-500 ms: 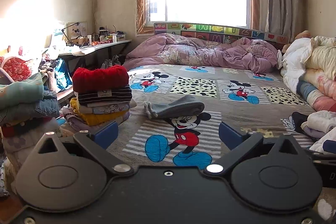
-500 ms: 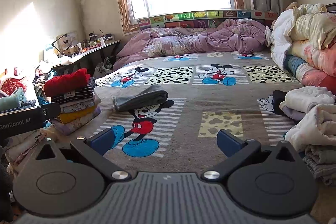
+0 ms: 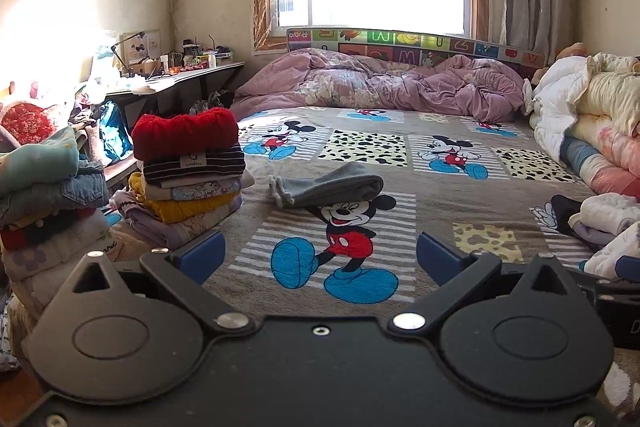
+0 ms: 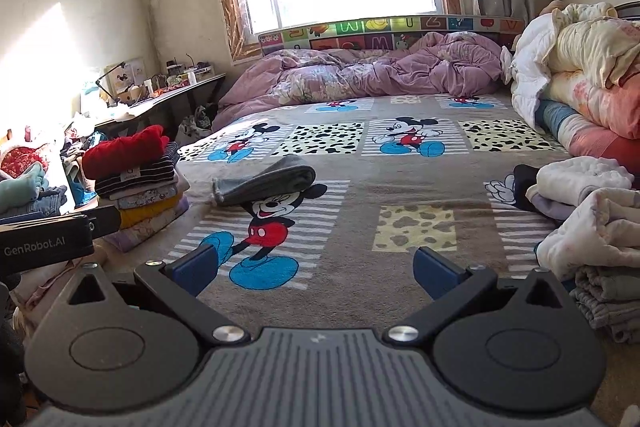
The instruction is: Fold clothes
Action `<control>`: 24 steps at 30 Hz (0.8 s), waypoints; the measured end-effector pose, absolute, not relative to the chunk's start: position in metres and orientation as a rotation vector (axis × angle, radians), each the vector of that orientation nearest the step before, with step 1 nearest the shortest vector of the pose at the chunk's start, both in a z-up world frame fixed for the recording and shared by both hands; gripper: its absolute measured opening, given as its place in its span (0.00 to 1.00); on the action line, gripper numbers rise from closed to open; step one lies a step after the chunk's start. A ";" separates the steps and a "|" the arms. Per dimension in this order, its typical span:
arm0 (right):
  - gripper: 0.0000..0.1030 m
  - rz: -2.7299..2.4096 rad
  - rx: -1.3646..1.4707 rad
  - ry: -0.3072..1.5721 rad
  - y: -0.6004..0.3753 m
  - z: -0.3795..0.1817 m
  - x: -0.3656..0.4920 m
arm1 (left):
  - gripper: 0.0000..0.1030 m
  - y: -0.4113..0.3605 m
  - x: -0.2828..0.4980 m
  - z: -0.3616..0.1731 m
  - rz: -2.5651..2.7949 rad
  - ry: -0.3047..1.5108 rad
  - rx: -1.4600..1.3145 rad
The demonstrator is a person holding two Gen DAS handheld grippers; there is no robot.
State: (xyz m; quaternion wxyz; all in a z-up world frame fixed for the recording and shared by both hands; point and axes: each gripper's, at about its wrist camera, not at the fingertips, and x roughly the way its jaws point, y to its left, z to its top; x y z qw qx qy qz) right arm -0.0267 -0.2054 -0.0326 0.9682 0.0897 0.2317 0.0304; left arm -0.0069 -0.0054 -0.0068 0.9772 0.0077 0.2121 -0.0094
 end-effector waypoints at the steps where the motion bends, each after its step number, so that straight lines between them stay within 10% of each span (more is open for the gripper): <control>1: 1.00 0.063 0.182 0.468 -0.205 -0.033 -0.027 | 1.00 -0.005 -0.007 -0.007 -0.020 0.429 0.016; 24: 1.00 0.052 0.174 0.458 -0.201 -0.029 -0.066 | 1.00 -0.003 -0.038 0.002 -0.056 0.423 -0.005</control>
